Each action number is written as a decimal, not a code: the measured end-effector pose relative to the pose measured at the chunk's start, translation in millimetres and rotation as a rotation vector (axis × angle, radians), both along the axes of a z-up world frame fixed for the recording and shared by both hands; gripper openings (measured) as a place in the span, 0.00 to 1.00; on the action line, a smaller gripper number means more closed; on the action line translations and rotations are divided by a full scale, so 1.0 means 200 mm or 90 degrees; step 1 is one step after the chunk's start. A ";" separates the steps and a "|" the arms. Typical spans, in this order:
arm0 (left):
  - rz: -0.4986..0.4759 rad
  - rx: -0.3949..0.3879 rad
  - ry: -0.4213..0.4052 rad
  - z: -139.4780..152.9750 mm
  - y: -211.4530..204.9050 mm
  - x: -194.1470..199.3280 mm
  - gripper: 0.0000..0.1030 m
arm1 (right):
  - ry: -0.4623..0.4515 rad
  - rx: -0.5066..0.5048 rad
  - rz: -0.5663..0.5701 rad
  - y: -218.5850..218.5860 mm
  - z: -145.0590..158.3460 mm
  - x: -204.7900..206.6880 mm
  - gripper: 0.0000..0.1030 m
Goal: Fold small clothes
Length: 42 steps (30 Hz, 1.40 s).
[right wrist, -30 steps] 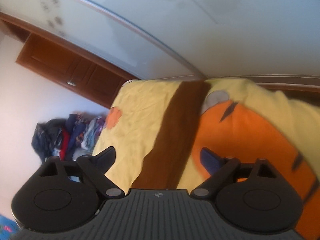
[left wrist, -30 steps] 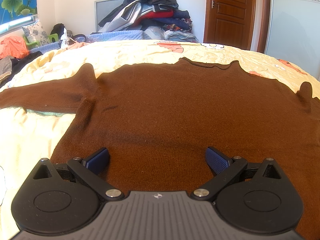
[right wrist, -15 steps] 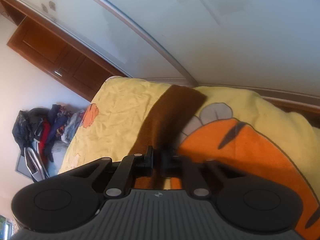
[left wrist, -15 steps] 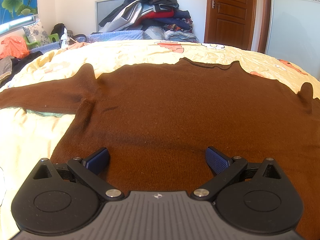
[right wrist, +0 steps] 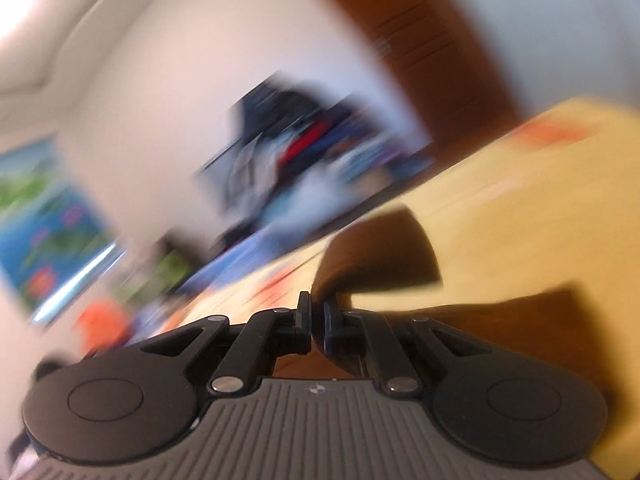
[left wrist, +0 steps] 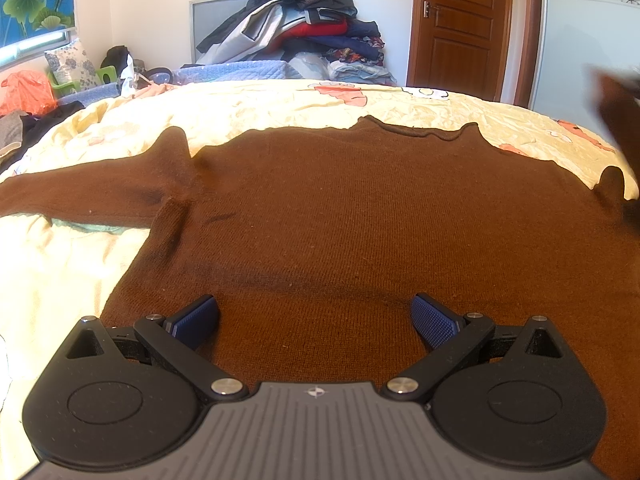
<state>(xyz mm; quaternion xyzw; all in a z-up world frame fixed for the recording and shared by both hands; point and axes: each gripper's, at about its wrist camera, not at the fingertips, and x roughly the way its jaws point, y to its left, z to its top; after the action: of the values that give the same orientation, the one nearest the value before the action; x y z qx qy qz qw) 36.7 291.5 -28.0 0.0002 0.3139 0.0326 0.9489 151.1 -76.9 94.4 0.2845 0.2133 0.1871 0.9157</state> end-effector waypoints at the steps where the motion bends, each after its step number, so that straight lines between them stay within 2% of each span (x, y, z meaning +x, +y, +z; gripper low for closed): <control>1: 0.000 0.000 0.000 0.00 0.00 0.00 1.00 | 0.016 -0.006 0.036 0.17 -0.03 0.02 0.20; 2: -0.001 0.000 0.000 0.00 0.00 0.00 1.00 | 0.046 -0.024 0.077 0.33 -0.07 0.05 0.53; 3: -0.001 0.000 0.000 0.00 0.00 0.00 1.00 | 0.078 -0.044 0.104 0.45 -0.12 0.07 0.68; 4: -0.002 0.000 0.000 0.00 0.00 -0.01 1.00 | 0.095 -0.056 0.106 0.55 -0.16 0.06 0.73; 5: -0.002 -0.001 0.000 0.00 0.00 -0.01 1.00 | 0.097 -0.055 0.101 0.58 -0.19 0.03 0.70; 8: -0.006 -0.001 0.001 0.00 0.01 -0.01 1.00 | 0.105 -0.020 0.085 0.55 -0.22 -0.11 0.70; 12: -0.008 0.000 0.009 0.01 0.00 -0.01 1.00 | 0.109 -0.027 0.008 0.31 -0.32 -0.24 0.71; 15: -0.020 -0.012 0.053 0.05 0.03 0.07 1.00 | 0.111 -0.052 -0.036 0.17 -0.39 -0.32 0.71; 17: -0.035 -0.109 0.068 0.14 0.08 0.15 1.00 | 0.110 -0.072 -0.045 0.15 -0.46 -0.35 0.72; 19: -0.046 -0.233 0.079 0.25 0.13 0.29 1.00 | 0.087 -0.080 -0.044 0.16 -0.49 -0.38 0.72; 20: -0.046 -0.273 0.098 0.27 0.13 0.39 1.00 | 0.084 -0.084 -0.042 0.17 -0.50 -0.39 0.74; 21: -0.037 -0.285 0.117 0.29 0.11 0.48 1.00 | 0.082 -0.091 -0.038 0.18 -0.50 -0.39 0.76; 22: -0.022 -0.273 0.124 0.30 0.07 0.57 1.00 | 0.078 -0.098 -0.032 0.19 -0.50 -0.39 0.80; 24: -0.019 -0.211 0.130 0.30 -0.04 0.70 1.00 | 0.071 -0.107 -0.018 0.20 -0.49 -0.40 0.85; 25: -0.029 -0.182 0.147 0.28 -0.11 0.77 1.00 | 0.070 -0.104 -0.014 0.20 -0.50 -0.40 0.87; 28: -0.054 -0.139 0.209 0.19 -0.26 0.91 1.00 | 0.068 -0.070 -0.010 0.16 -0.51 -0.40 0.87; 30: -0.021 -0.059 0.190 0.15 -0.33 0.95 0.97 | 0.068 -0.044 -0.010 0.13 -0.52 -0.40 0.87; 31: -0.014 -0.036 0.187 0.14 -0.35 0.96 0.98 | 0.067 -0.035 -0.011 0.12 -0.52 -0.40 0.87; 32: -0.011 -0.027 0.174 0.13 -0.36 0.95 0.90 | 0.067 -0.029 -0.010 0.11 -0.53 -0.40 0.87; 33: -0.009 -0.022 0.158 0.14 -0.36 0.93 0.71 | 0.066 -0.026 -0.010 0.11 -0.53 -0.41 0.87; 34: -0.009 -0.013 0.141 0.16 -0.35 0.91 0.57 | 0.065 -0.025 -0.009 0.11 -0.52 -0.41 0.88; 35: -0.007 -0.003 0.131 0.18 -0.35 0.90 0.30 | 0.064 -0.026 -0.008 0.11 -0.52 -0.41 0.88; 36: -0.005 0.006 0.125 0.19 -0.34 0.89 0.18 | 0.063 -0.026 -0.006 0.12 -0.52 -0.41 0.89; 39: 0.006 0.012 0.111 0.25 -0.25 0.89 0.12 | 0.062 -0.027 -0.003 0.12 -0.52 -0.41 0.90; 42: 0.027 0.004 0.055 0.34 -0.15 0.83 0.12 | 0.062 -0.028 -0.004 0.12 -0.52 -0.41 0.90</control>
<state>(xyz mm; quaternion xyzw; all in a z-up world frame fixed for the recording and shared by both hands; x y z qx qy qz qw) 203.5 261.8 39.6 -0.0017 0.3546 0.0536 0.9335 69.6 -53.3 -9.5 0.2738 0.2605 0.1654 0.9109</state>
